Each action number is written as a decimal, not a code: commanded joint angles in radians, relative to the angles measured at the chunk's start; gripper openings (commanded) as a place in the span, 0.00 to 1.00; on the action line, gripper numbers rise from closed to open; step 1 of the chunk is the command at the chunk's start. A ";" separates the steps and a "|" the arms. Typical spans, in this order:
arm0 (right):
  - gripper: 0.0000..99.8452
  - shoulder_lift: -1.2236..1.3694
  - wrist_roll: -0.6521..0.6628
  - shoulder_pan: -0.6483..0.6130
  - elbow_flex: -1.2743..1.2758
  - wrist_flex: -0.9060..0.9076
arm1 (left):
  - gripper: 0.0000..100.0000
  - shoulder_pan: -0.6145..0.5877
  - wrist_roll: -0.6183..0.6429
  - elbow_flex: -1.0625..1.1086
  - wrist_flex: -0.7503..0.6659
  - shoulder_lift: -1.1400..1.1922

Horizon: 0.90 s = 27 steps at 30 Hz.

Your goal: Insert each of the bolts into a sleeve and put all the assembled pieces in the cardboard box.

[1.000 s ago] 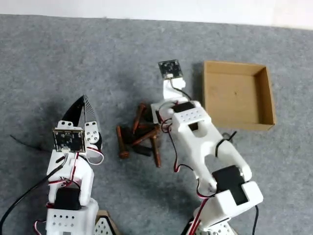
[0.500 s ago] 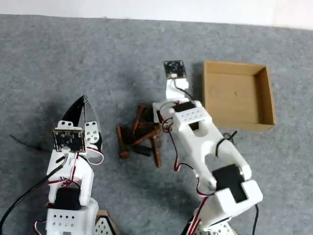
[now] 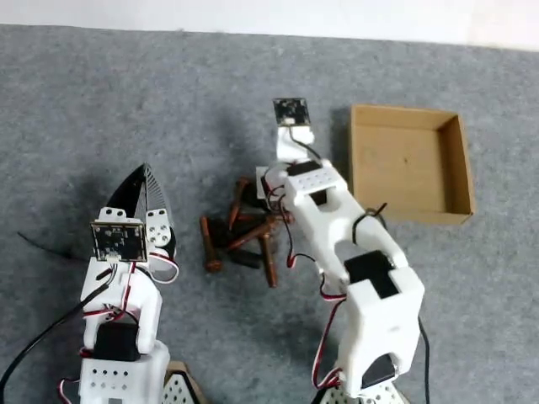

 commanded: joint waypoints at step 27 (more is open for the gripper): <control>0.18 0.027 -0.295 0.002 -0.061 0.341 | 0.01 -0.008 0.005 0.019 -0.021 -0.013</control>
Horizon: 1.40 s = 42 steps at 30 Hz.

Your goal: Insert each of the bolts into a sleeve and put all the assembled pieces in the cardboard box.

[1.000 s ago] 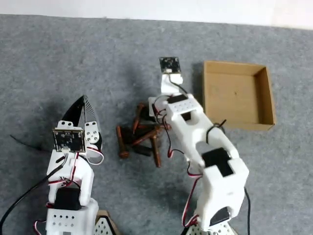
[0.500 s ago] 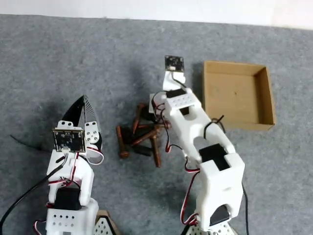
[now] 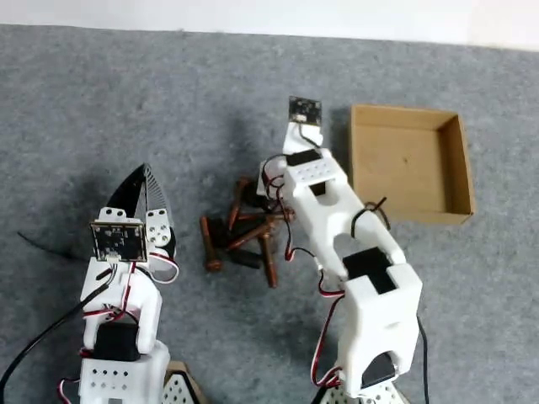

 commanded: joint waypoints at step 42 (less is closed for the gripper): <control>0.01 -0.381 0.183 0.085 0.136 0.053 | 0.01 -0.007 0.002 0.019 -0.021 -0.012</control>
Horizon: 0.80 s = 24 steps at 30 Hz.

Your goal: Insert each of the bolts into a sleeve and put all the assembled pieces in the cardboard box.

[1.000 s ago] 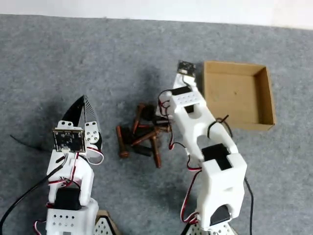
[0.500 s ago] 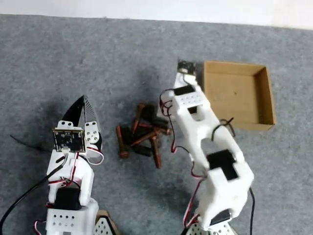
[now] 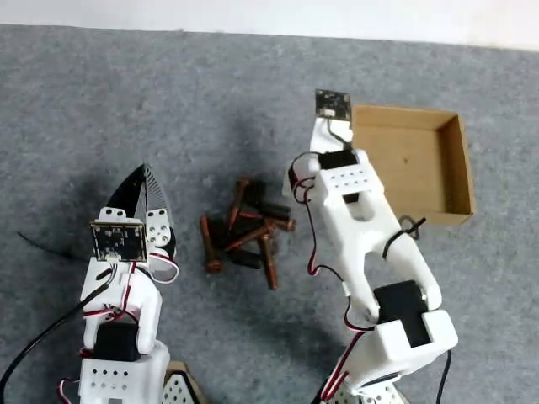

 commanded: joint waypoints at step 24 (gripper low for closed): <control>0.19 0.001 0.585 -0.145 0.142 -0.177 | 0.01 -0.007 0.002 0.019 -0.021 -0.012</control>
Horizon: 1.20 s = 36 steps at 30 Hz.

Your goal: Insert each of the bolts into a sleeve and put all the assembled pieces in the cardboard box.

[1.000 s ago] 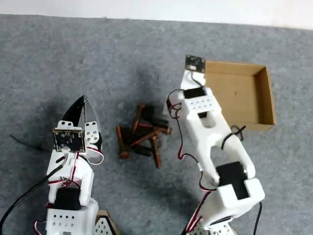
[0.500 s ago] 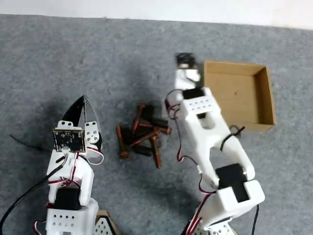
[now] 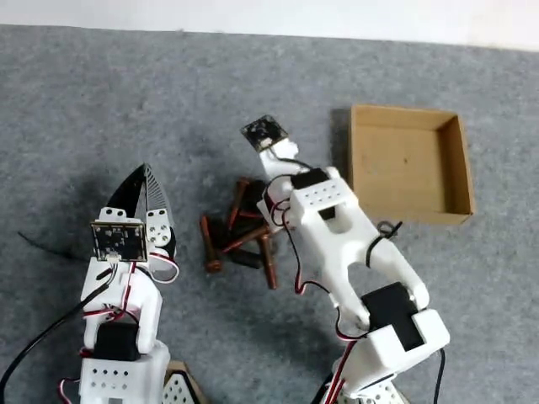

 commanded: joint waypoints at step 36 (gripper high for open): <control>0.01 0.203 0.153 -0.047 -0.104 0.074 | 0.01 -0.008 0.000 0.019 -0.021 -0.010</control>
